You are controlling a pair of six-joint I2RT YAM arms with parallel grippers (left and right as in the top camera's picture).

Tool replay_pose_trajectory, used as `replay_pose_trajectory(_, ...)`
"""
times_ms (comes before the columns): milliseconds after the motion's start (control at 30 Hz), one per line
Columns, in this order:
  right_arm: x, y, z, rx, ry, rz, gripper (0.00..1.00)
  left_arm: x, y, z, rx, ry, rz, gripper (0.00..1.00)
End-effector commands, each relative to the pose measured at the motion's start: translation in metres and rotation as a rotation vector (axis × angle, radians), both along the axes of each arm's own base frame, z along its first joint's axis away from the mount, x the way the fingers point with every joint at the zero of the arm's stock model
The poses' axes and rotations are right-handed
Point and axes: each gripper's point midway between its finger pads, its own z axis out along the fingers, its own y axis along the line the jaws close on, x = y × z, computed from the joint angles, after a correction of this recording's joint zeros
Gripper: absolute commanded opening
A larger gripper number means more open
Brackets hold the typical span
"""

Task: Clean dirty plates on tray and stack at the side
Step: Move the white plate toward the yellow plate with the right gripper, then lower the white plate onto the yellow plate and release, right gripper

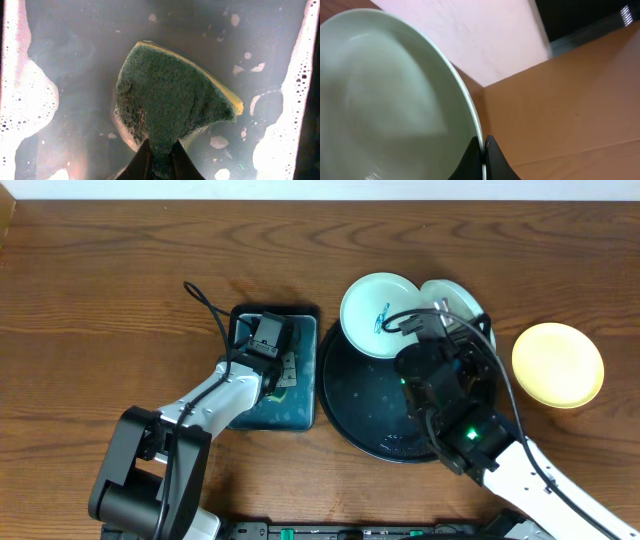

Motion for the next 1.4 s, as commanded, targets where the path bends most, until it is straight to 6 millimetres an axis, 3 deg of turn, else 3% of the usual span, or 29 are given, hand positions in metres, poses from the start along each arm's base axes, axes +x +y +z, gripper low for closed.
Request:
replay_pose_trajectory(0,0.008,-0.005,-0.006,0.247,-0.077,-0.029,0.01,-0.017,0.005,-0.024,0.024,0.087,-0.009,0.08)
replay_pose_trajectory(367,-0.006,-0.089,-0.086,0.856,-0.052,-0.439,0.01,-0.017,0.005,-0.024,0.024,0.087,-0.009,0.07)
replay_pose_trajectory(600,-0.009,-0.13,-0.108,1.155,-0.06,-0.597,0.01,-0.018,0.005,-0.024,0.024,0.088,-0.009,0.07)
replay_pose_trajectory(833,-0.022,-0.179,-0.125,1.316,-0.104,-0.761,0.01,-0.017,0.005,-0.024,0.024,0.087,-0.009,0.07)
replay_pose_trajectory(1100,-0.039,-0.23,-0.167,1.407,-0.123,-0.975,0.01,-0.017,0.005,-0.024,0.024,0.087,-0.009,0.08)
replay_pose_trajectory(1367,-0.042,-0.251,-0.203,1.453,-0.098,-1.071,0.01,-0.017,0.004,-0.024,0.024,0.087,-0.009,0.07)
